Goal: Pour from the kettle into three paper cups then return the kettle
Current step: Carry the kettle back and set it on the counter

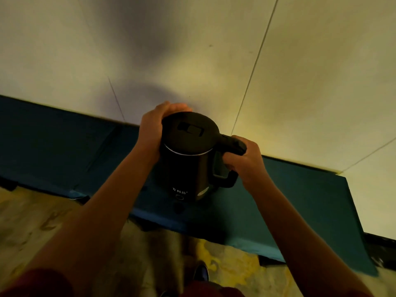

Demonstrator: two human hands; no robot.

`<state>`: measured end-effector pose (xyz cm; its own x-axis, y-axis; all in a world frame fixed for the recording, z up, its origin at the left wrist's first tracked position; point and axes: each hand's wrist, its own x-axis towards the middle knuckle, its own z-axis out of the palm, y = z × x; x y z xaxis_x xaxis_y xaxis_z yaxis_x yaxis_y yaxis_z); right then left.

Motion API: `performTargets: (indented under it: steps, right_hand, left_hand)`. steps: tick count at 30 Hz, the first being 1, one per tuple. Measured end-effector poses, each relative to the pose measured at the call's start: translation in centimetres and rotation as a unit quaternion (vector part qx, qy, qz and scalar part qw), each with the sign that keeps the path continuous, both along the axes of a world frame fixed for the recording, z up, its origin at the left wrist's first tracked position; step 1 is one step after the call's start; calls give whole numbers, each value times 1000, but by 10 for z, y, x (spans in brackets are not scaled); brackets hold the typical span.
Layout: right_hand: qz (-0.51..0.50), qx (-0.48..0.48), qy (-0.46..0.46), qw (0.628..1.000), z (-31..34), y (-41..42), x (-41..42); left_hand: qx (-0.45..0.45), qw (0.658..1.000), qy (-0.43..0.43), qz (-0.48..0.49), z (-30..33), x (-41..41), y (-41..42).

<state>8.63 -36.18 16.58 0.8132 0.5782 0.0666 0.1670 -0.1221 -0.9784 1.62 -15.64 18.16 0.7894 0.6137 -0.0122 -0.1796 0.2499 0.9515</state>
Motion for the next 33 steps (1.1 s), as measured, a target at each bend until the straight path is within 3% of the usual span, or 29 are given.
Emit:
performTargets:
  steps: [4, 9, 15, 17, 29, 33]
  right_hand:
    - [0, -10, -4, 1000, -16, 18, 32]
    - [21, -48, -20, 998, -36, 28, 50]
    - [-3, -100, -62, 993, -64, 60, 82]
    - [-37, -120, -33, 992, -90, 75, 89]
    - [-114, -207, 10, 972, -165, 56, 115]
    - [-117, -228, 22, 966, -174, 47, 118]
  left_hand:
    - [27, 999, 11, -17, -14, 28, 20]
    - [-39, 997, 29, -57, -37, 40, 36]
    - [-18, 996, 75, -46, -59, 80, 67]
    - [-6, 992, 116, -58, -84, 100, 86]
    - [-44, 979, 169, -105, -176, 156, 77]
    - [-17, 981, 163, -105, -187, 160, 67]
